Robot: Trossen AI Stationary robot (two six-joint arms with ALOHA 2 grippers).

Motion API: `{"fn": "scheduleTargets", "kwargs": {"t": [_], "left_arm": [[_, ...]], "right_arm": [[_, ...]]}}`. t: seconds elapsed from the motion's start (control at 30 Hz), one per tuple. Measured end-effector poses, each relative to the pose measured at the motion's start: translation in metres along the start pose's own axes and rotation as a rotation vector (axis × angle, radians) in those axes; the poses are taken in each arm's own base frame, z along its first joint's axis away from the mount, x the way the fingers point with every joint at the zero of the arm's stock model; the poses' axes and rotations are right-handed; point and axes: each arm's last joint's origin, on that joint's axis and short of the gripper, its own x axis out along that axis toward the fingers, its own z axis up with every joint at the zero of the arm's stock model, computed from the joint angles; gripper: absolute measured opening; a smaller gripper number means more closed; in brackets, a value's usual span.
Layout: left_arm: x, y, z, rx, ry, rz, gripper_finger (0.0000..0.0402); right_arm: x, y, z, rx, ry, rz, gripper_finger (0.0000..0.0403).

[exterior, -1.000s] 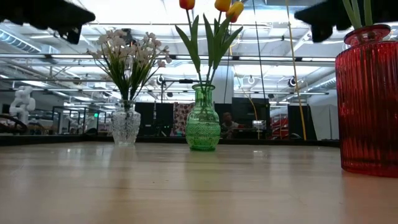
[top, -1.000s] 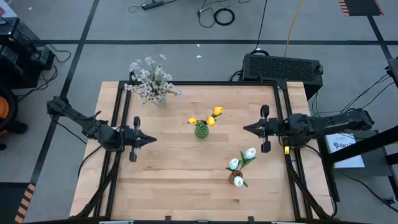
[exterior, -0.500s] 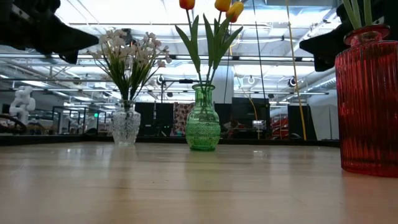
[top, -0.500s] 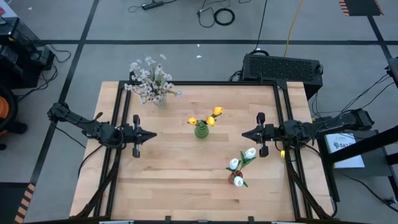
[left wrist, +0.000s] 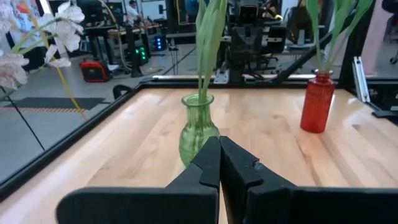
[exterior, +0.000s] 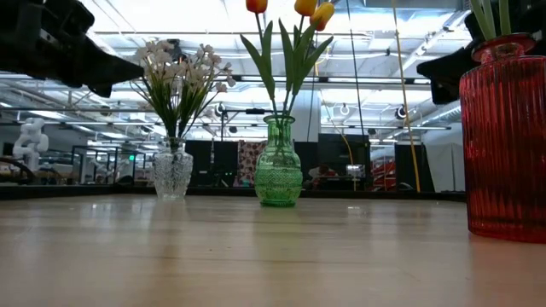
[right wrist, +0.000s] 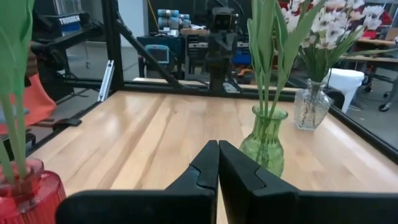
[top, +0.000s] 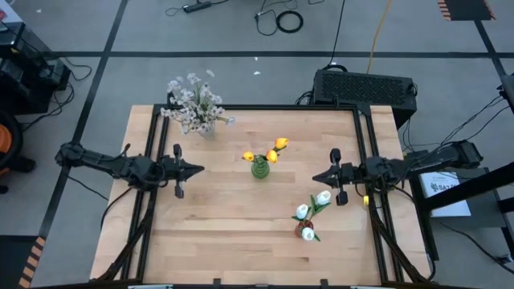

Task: Sort flowers into vase by color
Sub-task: Return to Home Position

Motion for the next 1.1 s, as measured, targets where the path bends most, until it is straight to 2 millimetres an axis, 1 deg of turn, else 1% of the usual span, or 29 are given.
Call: {"fn": "scheduleTargets", "kwargs": {"t": [0.07,0.17,0.3,0.37,0.47,0.9,1.0,1.1], "left_arm": [[0.0,0.001,-0.001,0.001,0.006,-0.002,0.0002],[0.001,0.002,-0.003,-0.005,-0.007,0.003,0.0002],[0.001,0.003,-0.014,-0.008,-0.01,0.014,0.0002],[0.001,0.003,-0.016,-0.01,-0.014,0.002,0.0002],[0.001,0.003,-0.014,-0.015,-0.03,-0.034,0.0002],[-0.003,0.004,-0.013,0.006,-0.054,-0.061,0.0002],[-0.003,0.003,-0.012,0.006,-0.064,-0.098,0.0001],[-0.003,0.003,-0.017,0.01,-0.053,-0.106,0.0001]], "right_arm": [[-0.001,0.0,-0.006,0.005,-0.017,-0.001,0.0004],[-0.002,0.0,-0.008,0.012,-0.047,0.0,0.0004],[-0.003,0.0,-0.009,0.011,-0.04,-0.003,0.0004],[-0.003,0.0,-0.009,0.011,-0.041,-0.004,0.0004],[-0.003,0.0,-0.009,0.018,-0.041,-0.003,0.0004],[-0.003,0.0,-0.014,0.032,-0.017,0.0,0.0004],[-0.003,0.0,-0.013,0.036,-0.023,0.0,0.0004],[-0.003,0.0,-0.013,0.035,-0.022,0.0,0.0004]]}}
